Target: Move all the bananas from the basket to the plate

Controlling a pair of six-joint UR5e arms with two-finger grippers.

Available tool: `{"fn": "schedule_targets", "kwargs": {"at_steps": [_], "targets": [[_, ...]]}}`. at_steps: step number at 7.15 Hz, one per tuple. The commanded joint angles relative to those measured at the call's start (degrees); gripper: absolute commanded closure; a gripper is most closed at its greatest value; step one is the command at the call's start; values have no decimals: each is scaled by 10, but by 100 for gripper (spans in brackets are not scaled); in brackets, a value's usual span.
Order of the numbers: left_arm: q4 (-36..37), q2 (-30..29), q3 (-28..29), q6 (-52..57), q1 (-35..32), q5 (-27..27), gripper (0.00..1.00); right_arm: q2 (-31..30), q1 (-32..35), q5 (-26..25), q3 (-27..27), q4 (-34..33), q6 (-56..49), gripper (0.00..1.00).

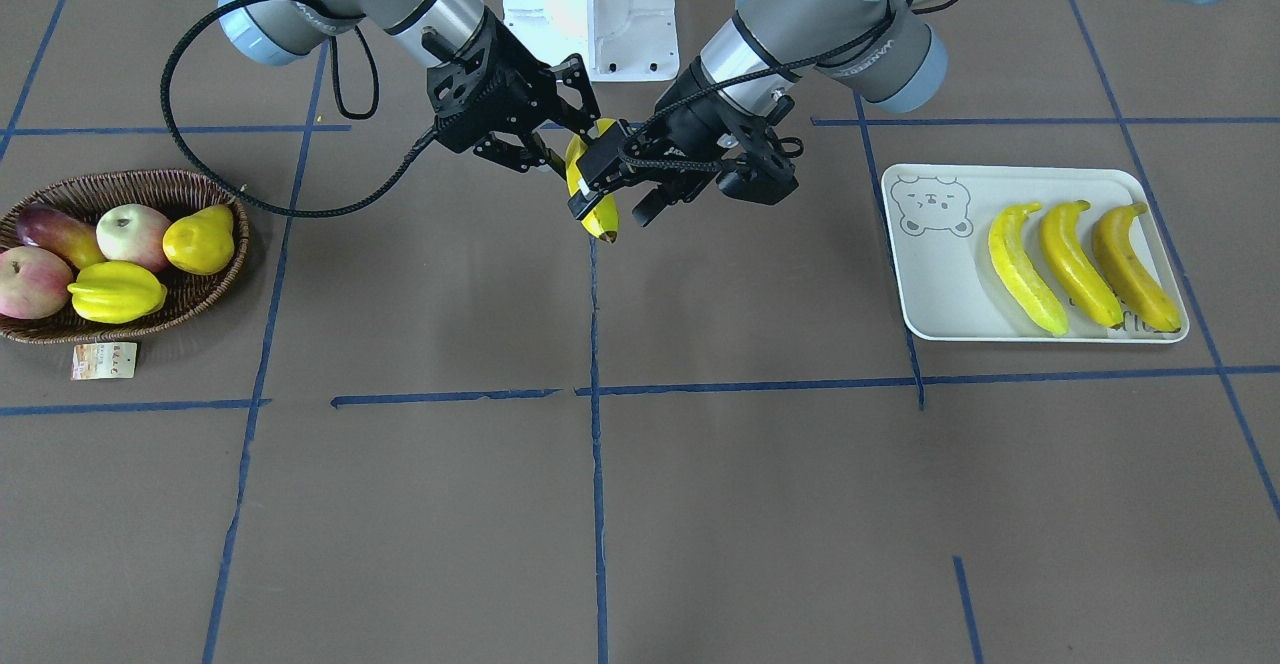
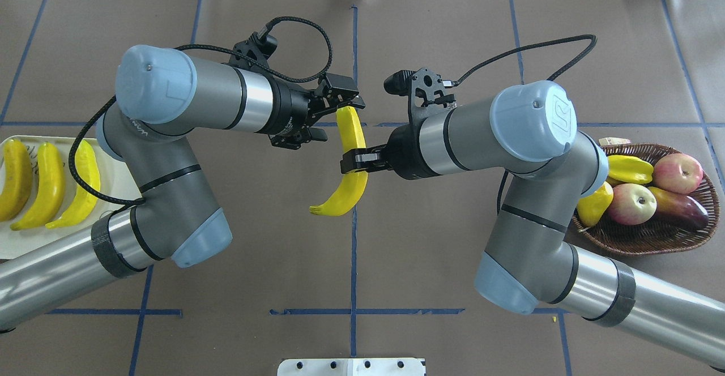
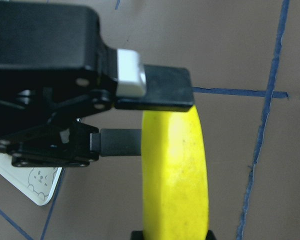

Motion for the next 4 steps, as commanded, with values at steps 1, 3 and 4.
{"fn": "schedule_targets", "kwargs": {"at_steps": [1, 3, 4], "targets": [[0, -2, 0, -2, 13, 0, 1, -1, -1, -1, 1, 0, 0, 99], [-2, -2, 0, -2, 20, 0, 1, -1, -1, -1, 1, 0, 0, 99], [-2, -2, 0, -3, 19, 0, 31, -2, -1, -1, 1, 0, 0, 99]]}}
